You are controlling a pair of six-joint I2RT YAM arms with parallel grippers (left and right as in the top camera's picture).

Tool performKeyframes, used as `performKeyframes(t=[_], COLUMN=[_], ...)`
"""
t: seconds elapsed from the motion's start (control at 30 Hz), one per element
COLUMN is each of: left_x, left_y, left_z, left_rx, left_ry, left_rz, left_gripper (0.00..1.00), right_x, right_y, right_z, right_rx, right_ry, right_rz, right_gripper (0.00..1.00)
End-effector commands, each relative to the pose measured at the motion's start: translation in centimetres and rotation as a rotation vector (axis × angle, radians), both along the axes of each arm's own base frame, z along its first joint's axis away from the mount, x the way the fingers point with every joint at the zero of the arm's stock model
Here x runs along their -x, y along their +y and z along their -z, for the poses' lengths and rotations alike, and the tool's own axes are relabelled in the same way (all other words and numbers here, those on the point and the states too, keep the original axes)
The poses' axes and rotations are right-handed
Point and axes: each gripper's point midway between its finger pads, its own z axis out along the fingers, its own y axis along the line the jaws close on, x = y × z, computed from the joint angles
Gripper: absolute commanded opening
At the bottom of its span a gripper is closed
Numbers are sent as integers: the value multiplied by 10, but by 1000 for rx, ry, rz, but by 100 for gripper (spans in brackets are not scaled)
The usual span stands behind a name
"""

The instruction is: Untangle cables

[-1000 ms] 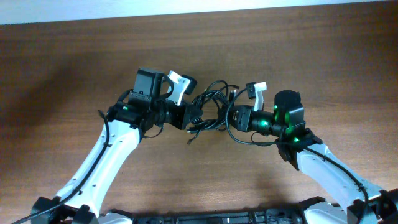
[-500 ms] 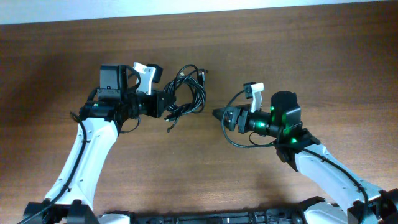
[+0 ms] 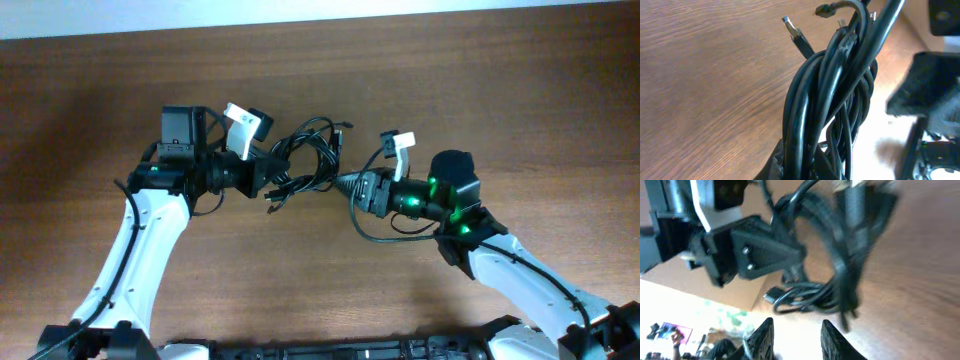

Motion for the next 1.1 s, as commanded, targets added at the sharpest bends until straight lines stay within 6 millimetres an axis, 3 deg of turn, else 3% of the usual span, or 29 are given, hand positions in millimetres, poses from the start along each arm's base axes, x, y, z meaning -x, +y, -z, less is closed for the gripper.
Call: performKeyframes(t=[0.0, 0.03, 0.1, 0.17, 0.27, 0.4, 0.43, 0.5, 0.53, 0.6, 0.67, 0.73, 0.77, 0.9, 0.97, 1.03, 1.07], left_x=[-2, -2, 0, 3, 4, 18, 26, 32, 35, 23, 0, -18, -21, -37, -44, -42, -38], left_y=[3, 3, 3, 3, 1, -26, -39, -49, -53, -40, -13, -11, -14, -18, -20, -20, -18], left_z=[-4, -4, -3, -2, -1, -1, -1, -2, -1, 9, 19, 9, 5, -9, -18, -15, -11], left_rx=[-18, -16, -4, 2, 42, 41, 38, 39, 37, -40, -96, -42, -32, 9, 63, 63, 50], left_ry=[-35, -30, 10, 43, 141, 156, 156, 162, 163, 155, 212, 193, 172, 86, 89, 112, 136], left_rz=[0, -3, -27, -42, -114, -41, 1, 25, 39, -52, -302, -389, -384, -383, -423, -432, -434], left_gripper=[0, 0, 0, 0, 0, 0, 0, 0, 0, 0, 0, 3, 4, 6, 17, 35, 36], right_x=[10, 6, -11, -26, -38, -38, -36, -35, -35, -22, 6, 34, 37, 45, 42, 29, 17], right_y=[12, 12, 4, -6, -15, -6, 1, 4, 4, 17, 35, 49, 50, 50, 48, 45, 40], right_z=[-6, -5, 0, 3, 5, 11, 19, 27, 28, 18, 12, -11, -17, -3, 3, 5, 8], right_rx=[-4, 5, 36, 63, 89, 124, 147, 159, 160, 110, 58, -34, -52, -16, 3, 23, 44], right_ry=[-23, -25, -32, -43, -55, -64, -57, -40, -38, -46, -28, -87, -110, -69, -46, -55, -61], right_rz=[-42, -16, 93, 194, 289, 338, 344, 331, 331, 220, 36, -154, -181, -217, -192, -118, -47], right_gripper=[25, 24, 50, 68, 71, 64, 57, 33, 7, 4, 4, 4, 4, 4, 4, 4, 4])
